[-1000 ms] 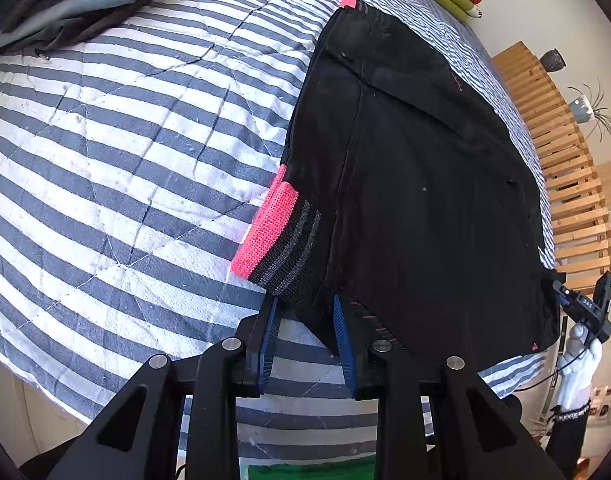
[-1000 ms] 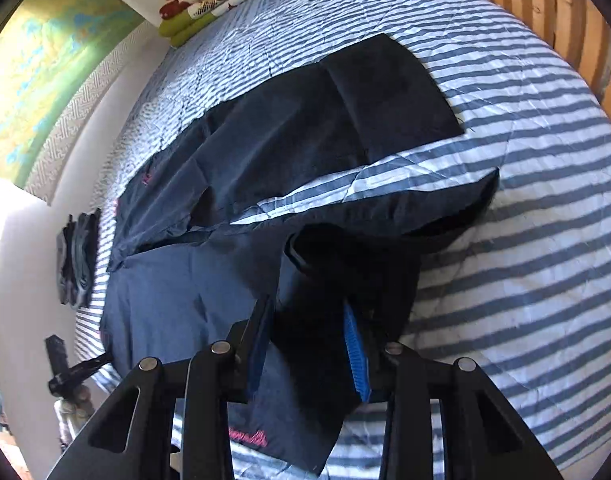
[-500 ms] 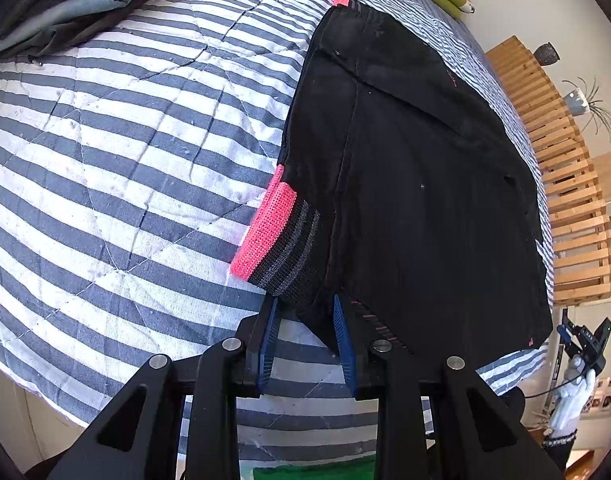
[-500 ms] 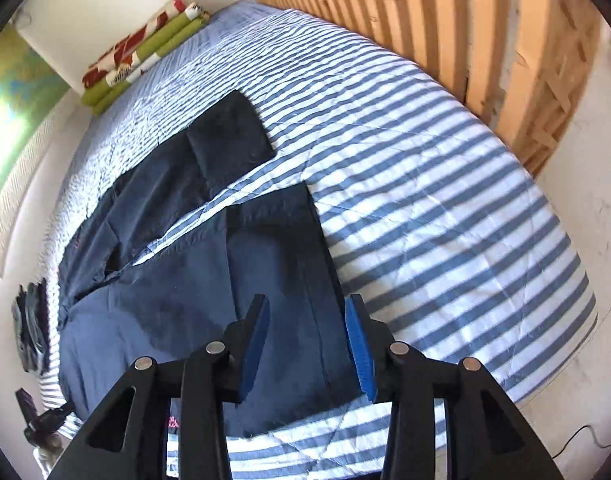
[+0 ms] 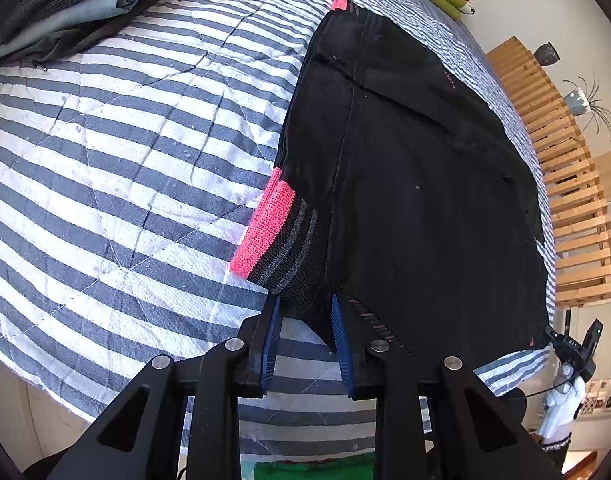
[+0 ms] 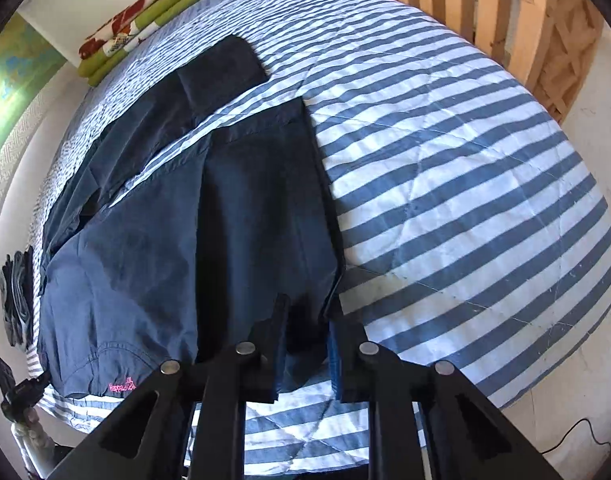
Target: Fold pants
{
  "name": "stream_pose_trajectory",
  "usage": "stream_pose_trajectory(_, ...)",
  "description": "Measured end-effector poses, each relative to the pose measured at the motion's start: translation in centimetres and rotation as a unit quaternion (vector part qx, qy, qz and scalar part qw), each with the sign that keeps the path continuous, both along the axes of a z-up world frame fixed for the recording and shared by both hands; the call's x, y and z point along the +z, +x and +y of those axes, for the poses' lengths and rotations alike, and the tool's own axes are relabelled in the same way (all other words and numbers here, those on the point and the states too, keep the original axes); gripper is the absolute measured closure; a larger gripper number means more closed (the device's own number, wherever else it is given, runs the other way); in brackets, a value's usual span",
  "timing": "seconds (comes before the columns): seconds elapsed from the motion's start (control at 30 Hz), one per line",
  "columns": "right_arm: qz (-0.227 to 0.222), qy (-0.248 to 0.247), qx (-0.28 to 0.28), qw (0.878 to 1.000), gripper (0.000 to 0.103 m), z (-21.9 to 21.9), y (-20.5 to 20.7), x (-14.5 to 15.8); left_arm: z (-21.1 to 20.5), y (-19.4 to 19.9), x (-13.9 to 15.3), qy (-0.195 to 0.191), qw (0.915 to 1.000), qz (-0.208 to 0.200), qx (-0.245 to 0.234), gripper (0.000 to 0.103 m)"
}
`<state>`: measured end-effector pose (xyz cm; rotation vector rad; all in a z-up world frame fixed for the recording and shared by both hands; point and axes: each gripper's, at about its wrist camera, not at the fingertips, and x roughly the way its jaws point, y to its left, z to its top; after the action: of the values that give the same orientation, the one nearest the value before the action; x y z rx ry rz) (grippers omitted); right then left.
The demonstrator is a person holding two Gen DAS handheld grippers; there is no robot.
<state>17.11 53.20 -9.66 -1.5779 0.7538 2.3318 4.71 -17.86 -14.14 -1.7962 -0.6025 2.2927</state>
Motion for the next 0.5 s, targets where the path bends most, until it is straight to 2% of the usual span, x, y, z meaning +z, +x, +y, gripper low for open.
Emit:
stream_pose_trajectory(0.1, 0.016, 0.030, -0.010, 0.999, 0.095, 0.5, 0.7, 1.8, -1.0, 1.0, 1.1, -0.008, 0.9999, 0.009, 0.004, 0.076)
stream_pose_trajectory(0.2, 0.017, 0.016, -0.038, 0.999, 0.096, 1.9, 1.5, 2.3, -1.4, 2.0, 1.9, -0.017, 0.9998, 0.010, -0.007, 0.073)
stream_pose_trajectory(0.27, 0.009, 0.018, -0.033, 0.999, 0.095, 2.0, 1.4, 2.1, -1.7, 0.8, 1.2, -0.005, 0.9999, 0.007, -0.011, 0.061)
stream_pose_trajectory(0.3, 0.003, 0.031, -0.021, 0.999, 0.095, 1.5, 1.2, 2.1, -1.6, 0.6, 1.2, 0.004, 0.9999, 0.006, -0.013, 0.049)
stream_pose_trajectory(0.33, -0.003, 0.046, -0.007, 0.999, 0.092, 0.9, 1.0, 2.2, -1.3, 0.4, 1.2, 0.012, 0.9998, 0.006, -0.014, 0.043)
stream_pose_trajectory(0.4, -0.006, 0.062, 0.001, 0.998, 0.092, 0.4, 1.0, 2.5, -0.5, 0.0, 0.6, 0.015, 0.9998, 0.003, -0.016, 0.043)
stream_pose_trajectory(0.47, -0.011, 0.064, 0.005, 0.998, 0.074, 0.1, 0.9, 2.6, 0.6, -0.5, -0.2, 0.017, 0.9996, -0.001, -0.023, 0.046)
stream_pose_trajectory(0.5, -0.011, 0.063, 0.008, 0.998, 0.070, -0.1, 1.0, 2.7, 1.1, -1.5, -0.9, 0.013, 0.9996, -0.004, -0.027, 0.059)
